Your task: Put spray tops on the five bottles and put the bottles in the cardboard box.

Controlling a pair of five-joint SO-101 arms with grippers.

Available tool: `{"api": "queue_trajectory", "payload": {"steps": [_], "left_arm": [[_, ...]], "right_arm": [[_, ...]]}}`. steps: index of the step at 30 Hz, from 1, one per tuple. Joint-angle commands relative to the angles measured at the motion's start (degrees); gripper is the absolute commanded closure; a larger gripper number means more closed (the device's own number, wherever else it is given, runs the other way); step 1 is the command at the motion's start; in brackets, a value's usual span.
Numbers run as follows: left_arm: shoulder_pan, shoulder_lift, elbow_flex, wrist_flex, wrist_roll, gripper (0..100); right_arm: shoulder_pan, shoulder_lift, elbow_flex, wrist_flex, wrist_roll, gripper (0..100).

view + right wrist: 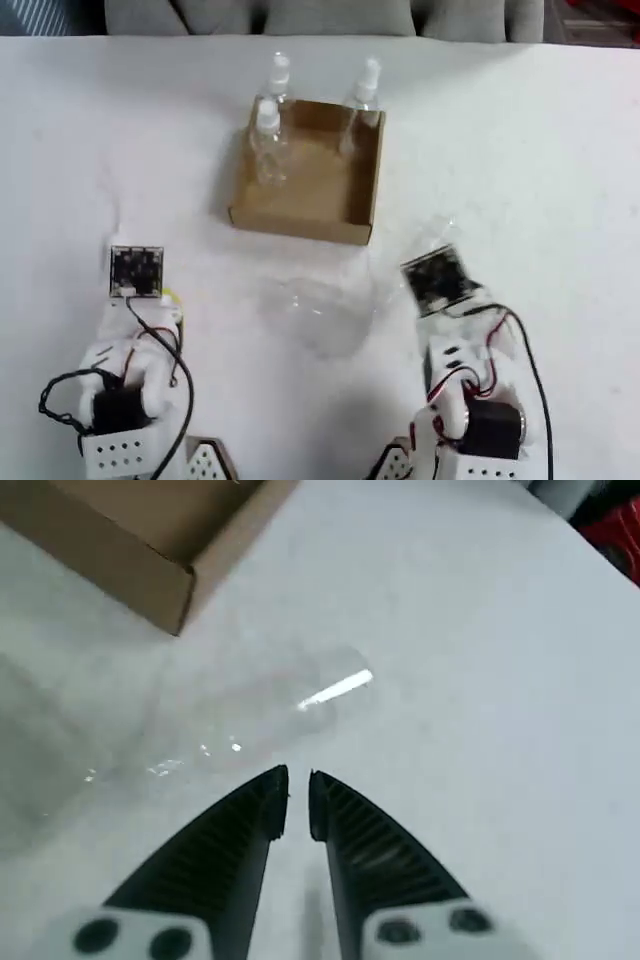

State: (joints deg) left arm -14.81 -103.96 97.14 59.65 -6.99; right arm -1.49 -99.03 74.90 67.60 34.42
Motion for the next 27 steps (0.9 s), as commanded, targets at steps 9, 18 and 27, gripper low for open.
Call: {"api": "queue_trajectory", "payload": {"steps": [9,18,27], "left_arm": [[-0.48,-0.04,-0.18,1.23,-0.53,94],[-0.48,-0.04,-0.09,1.32,-0.53,94],[-0.48,-0.04,-0.09,1.32,-0.53,94]], "right_arm": [[-20.44,42.59,-33.41,14.99,0.62,98.4],[-36.62,69.05,-43.34,20.97,11.69,97.1],[-40.75,72.66,-42.9,15.6,12.22,76.9]]}}
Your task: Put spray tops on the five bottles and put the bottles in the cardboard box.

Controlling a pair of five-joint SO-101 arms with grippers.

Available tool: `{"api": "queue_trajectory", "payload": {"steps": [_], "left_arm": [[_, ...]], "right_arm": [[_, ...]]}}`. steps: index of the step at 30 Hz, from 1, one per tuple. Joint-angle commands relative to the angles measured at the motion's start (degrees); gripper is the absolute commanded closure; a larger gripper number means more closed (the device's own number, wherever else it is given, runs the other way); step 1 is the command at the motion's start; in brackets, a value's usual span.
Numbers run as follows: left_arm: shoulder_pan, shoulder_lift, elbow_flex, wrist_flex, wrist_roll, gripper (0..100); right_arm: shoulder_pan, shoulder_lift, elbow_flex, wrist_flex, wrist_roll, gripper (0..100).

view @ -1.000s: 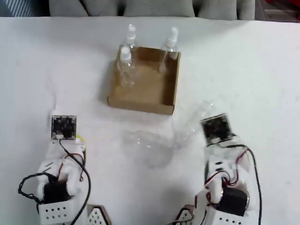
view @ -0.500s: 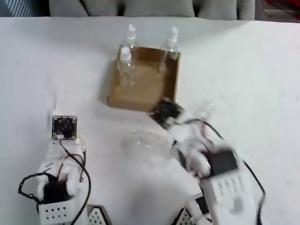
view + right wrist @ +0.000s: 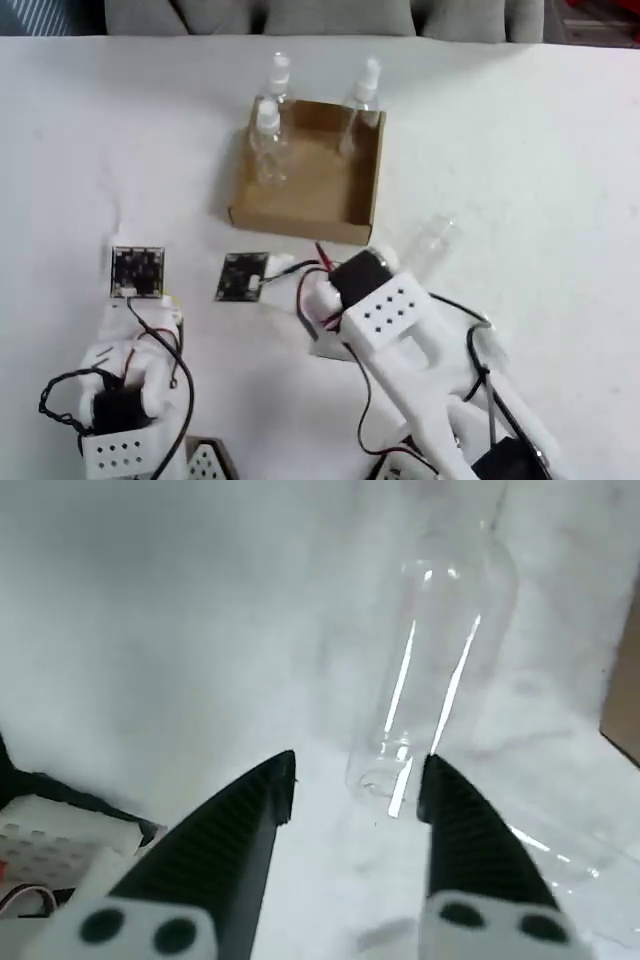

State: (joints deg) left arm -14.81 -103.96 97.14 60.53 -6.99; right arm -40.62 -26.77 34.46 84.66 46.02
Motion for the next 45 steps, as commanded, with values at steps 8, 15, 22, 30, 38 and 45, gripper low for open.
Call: {"api": "queue_trajectory", "payload": {"steps": [8,15,22,30,38,45], "left_arm": [[-0.48,-0.04,-0.09,0.44,-0.53,94],[-0.48,-0.04,-0.09,0.44,-0.53,94],[-0.48,-0.04,-0.09,0.44,-0.53,94],[-1.63,-0.04,-0.09,0.53,-0.53,94],[-2.95,-0.04,-0.09,0.53,-0.53,94],[-2.95,-0.04,-0.09,0.53,-0.53,94]], "right_arm": [[-4.0,0.4,4.75,-9.63,3.34,74.5],[-4.53,0.4,9.67,-16.84,2.99,74.1],[-7.25,0.48,17.05,-25.36,2.81,74.3],[-8.13,0.48,18.29,-31.08,-4.92,74.5],[-7.87,7.87,15.65,-31.6,-5.1,80.3],[-7.43,8.66,12.57,-28.26,-5.27,80.3]]}}
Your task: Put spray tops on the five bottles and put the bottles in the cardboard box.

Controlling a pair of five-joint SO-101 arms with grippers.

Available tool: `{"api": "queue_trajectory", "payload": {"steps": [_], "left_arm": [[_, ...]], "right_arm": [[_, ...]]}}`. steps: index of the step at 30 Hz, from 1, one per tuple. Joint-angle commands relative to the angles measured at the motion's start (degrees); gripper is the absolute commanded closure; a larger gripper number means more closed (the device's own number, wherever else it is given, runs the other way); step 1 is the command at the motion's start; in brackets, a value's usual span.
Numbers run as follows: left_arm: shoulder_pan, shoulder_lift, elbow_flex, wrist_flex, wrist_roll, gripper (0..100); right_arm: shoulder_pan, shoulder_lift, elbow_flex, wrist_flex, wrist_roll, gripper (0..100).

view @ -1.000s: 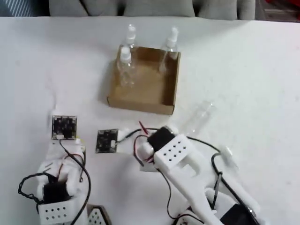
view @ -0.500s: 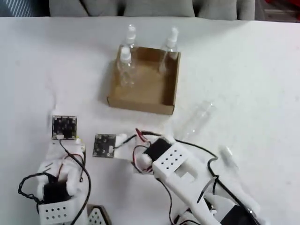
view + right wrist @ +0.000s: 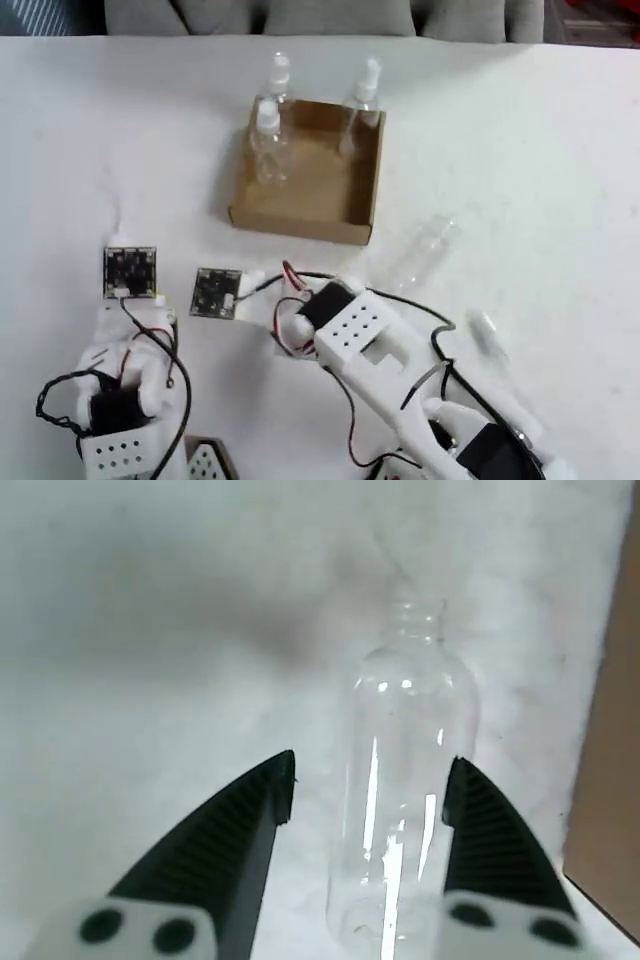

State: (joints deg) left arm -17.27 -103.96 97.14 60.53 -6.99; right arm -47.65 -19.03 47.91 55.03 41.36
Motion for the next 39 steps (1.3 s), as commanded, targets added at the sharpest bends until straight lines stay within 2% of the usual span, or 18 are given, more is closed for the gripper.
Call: {"api": "queue_trajectory", "payload": {"steps": [1,6,17,24,27,31,34,39], "left_arm": [[-0.48,-0.04,-0.09,0.53,-0.53,94],[-0.48,-0.04,-0.09,0.53,-0.53,94],[-0.48,-0.04,-0.09,0.53,-0.53,94],[-0.48,-0.04,-0.09,0.53,-0.53,94],[-0.48,-0.04,-0.09,0.53,-0.53,94],[-0.57,-0.04,-0.09,0.53,-0.53,94],[-0.57,-0.04,-0.09,0.53,-0.53,94],[-0.57,-0.04,-0.09,0.53,-0.53,94]], "right_arm": [[0.22,0.92,-1.14,1.36,-0.62,80.2],[2.59,1.19,-3.08,1.54,-0.62,71.3],[2.68,2.24,-1.32,-1.98,-1.58,71.1],[2.68,11.38,-4.04,-3.65,-1.23,71.3],[2.68,14.9,-6.42,-3.3,-1.23,77.6],[2.77,16.22,-9.58,-1.27,-1.85,99.0],[4.53,16.22,-11.96,0.4,-7.21,96.3],[8.4,16.22,-18.99,3.82,-23.03,98.3]]}}
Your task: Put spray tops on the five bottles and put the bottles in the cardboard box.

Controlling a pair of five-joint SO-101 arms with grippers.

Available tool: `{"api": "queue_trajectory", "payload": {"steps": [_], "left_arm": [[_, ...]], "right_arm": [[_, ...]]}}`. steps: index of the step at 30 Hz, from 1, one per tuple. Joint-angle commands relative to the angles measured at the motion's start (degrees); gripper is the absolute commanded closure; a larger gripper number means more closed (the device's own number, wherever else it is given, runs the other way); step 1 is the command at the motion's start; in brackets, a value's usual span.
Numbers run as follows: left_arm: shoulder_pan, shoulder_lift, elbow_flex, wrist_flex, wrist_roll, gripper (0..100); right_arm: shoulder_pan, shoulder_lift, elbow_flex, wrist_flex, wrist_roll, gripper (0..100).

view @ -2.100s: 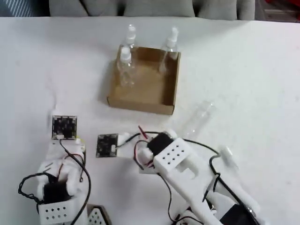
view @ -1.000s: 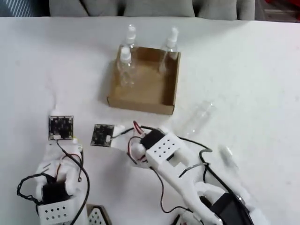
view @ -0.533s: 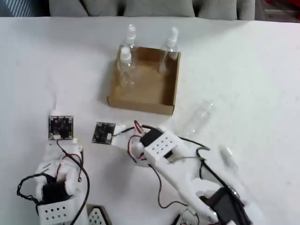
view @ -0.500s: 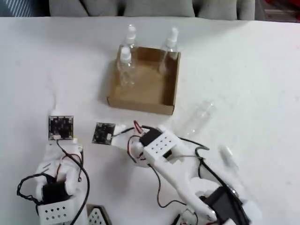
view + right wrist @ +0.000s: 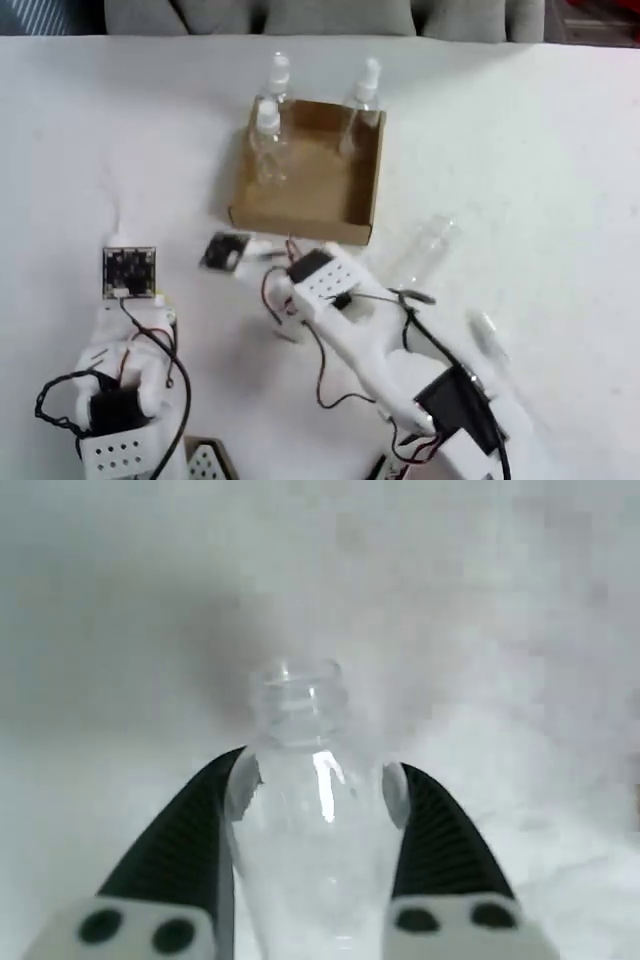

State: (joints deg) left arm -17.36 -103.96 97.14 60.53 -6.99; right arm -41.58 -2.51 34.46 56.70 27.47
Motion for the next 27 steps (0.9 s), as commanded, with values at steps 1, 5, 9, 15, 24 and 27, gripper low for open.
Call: {"api": "queue_trajectory", "payload": {"steps": [1,5,9,15,24,27], "left_arm": [[-0.48,-0.04,-0.09,0.53,-0.53,94],[-0.48,-0.04,-0.09,0.53,-0.53,94],[-0.48,-0.04,-0.09,0.53,-0.53,94],[-0.48,-0.04,-0.09,0.53,-0.53,94],[-0.48,-0.04,-0.09,0.44,-0.53,94],[-0.4,-0.04,-0.09,0.44,-0.53,94]], "right_arm": [[2.68,-0.22,-7.03,2.86,-13.54,98.2],[2.68,0.22,-13.19,5.85,-34.81,98.1],[2.51,0.22,-15.74,6.37,-51.69,98.1],[-1.01,1.19,-13.98,3.3,-53.98,98.0],[-4.79,13.23,-13.71,-7.16,-53.89,84.5],[-4.79,13.85,-15.12,-5.76,-53.89,73.7]]}}
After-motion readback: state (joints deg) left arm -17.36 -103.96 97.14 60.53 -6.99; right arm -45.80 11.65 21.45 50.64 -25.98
